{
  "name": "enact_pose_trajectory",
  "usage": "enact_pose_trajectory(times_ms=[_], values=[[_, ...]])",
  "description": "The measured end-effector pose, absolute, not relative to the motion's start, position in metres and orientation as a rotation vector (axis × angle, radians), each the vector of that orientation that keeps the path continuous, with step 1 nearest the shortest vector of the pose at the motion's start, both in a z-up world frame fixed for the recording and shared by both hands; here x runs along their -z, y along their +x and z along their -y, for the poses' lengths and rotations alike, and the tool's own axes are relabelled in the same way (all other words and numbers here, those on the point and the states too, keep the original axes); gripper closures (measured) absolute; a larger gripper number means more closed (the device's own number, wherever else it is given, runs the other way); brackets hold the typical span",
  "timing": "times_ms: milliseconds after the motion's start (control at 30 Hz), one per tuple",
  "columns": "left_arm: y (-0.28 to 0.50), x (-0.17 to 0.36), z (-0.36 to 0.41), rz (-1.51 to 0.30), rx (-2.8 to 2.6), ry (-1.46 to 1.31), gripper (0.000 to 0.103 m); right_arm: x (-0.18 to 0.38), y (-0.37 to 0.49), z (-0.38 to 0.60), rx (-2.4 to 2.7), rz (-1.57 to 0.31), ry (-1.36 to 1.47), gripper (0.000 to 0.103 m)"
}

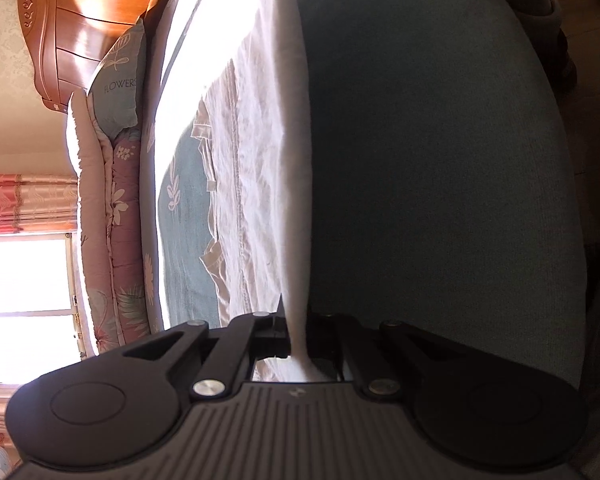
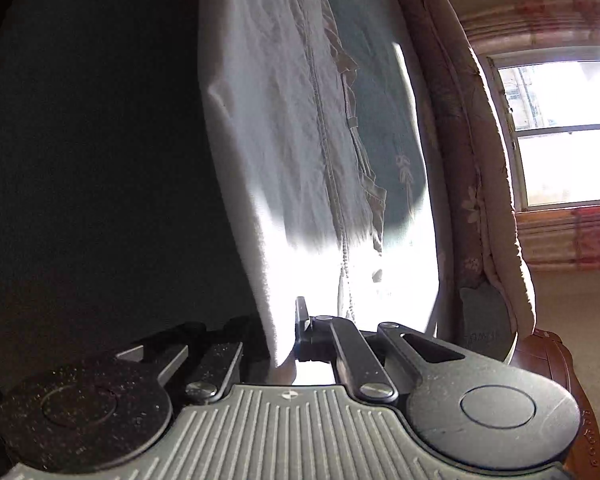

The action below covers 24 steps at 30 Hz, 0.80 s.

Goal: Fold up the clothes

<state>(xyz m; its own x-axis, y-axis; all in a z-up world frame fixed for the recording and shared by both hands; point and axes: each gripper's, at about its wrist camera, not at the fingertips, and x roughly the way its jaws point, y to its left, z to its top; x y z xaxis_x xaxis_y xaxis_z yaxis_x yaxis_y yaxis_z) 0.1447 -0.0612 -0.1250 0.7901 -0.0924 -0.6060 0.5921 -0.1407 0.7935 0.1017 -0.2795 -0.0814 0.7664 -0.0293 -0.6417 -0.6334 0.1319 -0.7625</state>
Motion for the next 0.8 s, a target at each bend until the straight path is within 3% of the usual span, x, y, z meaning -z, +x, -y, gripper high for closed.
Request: enact_pose_trajectory(times_ms=[267,333,367,400,500,633,800], values=[[0.127,0.140,0.060,-0.429,0.653,1.602,0.103,0.095,0.059,0.281,-0.497,-0.641,-1.355,0.099],[0.127,0.140,0.059,-0.452,0.671,1.588,0.098,0.100,0.052,0.287,-0.494,-0.660,-1.344,0.097],[0.126,0.140,0.058,-0.470,0.688,1.583,0.092,0.101,0.051,0.287,-0.497,-0.674,-1.337,0.093],[0.122,0.138,0.055,-0.483,0.716,1.578,0.092,0.102,0.050,0.288,-0.506,-0.699,-1.327,0.082],[0.111,0.130,0.046,-0.521,0.807,1.563,0.091,0.098,0.050,0.302,-0.520,-0.748,-1.299,0.075],[0.132,0.099,0.027,-0.647,0.820,1.423,0.091,0.082,0.046,0.326,-0.573,-0.820,-1.257,0.046],[0.185,0.044,-0.005,-0.760,0.739,1.123,0.089,0.059,0.051,0.363,-0.498,-0.865,-1.198,0.036]])
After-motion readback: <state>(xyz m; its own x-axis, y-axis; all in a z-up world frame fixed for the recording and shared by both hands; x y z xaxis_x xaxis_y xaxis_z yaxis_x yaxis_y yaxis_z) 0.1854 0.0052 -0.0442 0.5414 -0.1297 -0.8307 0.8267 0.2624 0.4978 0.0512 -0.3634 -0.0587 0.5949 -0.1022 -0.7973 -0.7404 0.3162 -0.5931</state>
